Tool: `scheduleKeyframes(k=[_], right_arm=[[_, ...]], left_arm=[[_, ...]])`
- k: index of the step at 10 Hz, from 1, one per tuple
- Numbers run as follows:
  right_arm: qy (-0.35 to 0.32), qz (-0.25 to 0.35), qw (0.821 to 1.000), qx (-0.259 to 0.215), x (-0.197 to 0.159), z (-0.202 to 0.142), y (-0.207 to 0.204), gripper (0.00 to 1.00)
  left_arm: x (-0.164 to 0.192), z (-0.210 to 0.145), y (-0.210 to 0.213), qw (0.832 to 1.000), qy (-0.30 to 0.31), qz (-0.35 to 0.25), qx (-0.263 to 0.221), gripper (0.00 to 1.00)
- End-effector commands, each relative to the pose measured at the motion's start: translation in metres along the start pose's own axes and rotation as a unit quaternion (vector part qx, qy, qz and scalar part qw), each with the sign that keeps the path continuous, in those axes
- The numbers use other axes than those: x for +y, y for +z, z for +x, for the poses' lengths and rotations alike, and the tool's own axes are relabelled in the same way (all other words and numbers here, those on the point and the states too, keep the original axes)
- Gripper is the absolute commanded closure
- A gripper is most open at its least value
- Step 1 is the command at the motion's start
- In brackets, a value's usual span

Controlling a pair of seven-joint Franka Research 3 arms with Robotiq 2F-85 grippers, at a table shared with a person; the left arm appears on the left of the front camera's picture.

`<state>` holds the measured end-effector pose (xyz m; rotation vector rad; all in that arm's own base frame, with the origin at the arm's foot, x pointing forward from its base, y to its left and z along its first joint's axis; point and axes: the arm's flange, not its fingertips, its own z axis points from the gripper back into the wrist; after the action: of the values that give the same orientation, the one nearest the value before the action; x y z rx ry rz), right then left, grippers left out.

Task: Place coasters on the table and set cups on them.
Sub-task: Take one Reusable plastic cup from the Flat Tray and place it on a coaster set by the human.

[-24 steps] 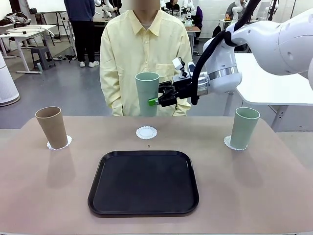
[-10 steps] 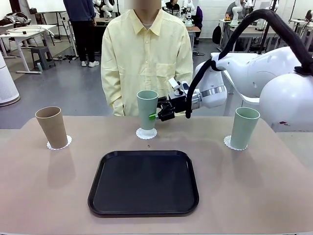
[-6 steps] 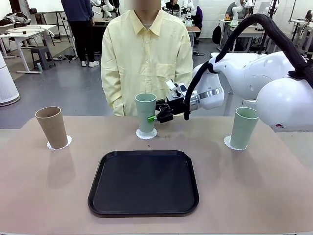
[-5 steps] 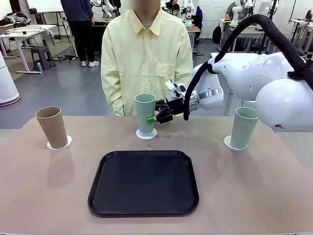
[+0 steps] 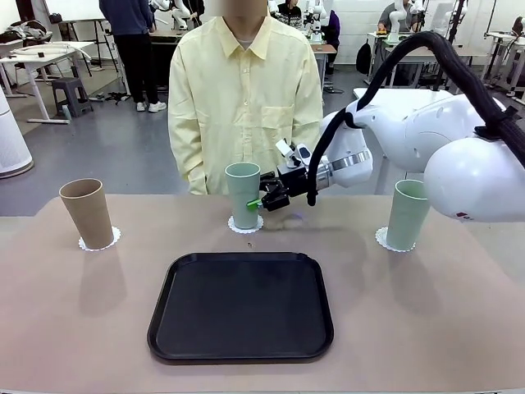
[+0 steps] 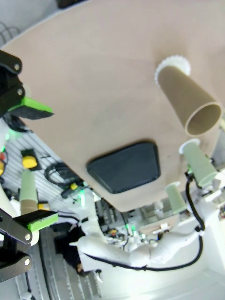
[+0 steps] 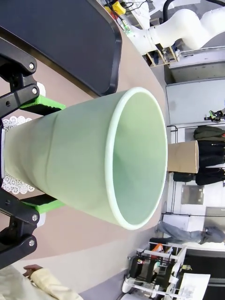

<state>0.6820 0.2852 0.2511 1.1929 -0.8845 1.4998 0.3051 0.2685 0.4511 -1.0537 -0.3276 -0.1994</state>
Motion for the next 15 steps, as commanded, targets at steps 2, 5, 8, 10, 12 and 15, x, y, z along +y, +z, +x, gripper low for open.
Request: scheduleKeyframes(k=[2, 5, 8, 10, 12, 15], right_arm=[[-0.01, 0.011, 1.0, 0.015, -0.014, 0.005, -0.001, 0.17], [-0.011, 0.018, 1.0, 0.021, -0.012, 0.006, -0.002, 0.0], [-0.015, 0.019, 0.999, 0.027, -0.012, 0.006, -0.003, 0.0], [-0.023, 0.01, 0.999, 0.045, -0.01, 0.005, -0.002, 0.0], [-0.03, 0.002, 0.997, 0.077, -0.005, 0.009, 0.0, 0.0], [-0.056, -0.01, 0.99, 0.126, 0.004, 0.015, 0.006, 0.0]], left_arm=[[-0.003, 0.001, 0.001, 1.0, 0.005, -0.006, -0.008, 0.0], [-0.003, 0.001, 0.001, 1.0, 0.005, -0.006, -0.008, 0.0], [-0.003, 0.001, 0.001, 1.0, 0.005, -0.006, -0.008, 0.0], [-0.003, 0.001, 0.001, 1.0, 0.005, -0.006, -0.008, 0.0], [-0.003, 0.001, 0.001, 1.0, 0.005, -0.006, -0.008, 0.0], [-0.003, 0.001, 0.001, 1.0, 0.005, -0.006, -0.008, 0.0]])
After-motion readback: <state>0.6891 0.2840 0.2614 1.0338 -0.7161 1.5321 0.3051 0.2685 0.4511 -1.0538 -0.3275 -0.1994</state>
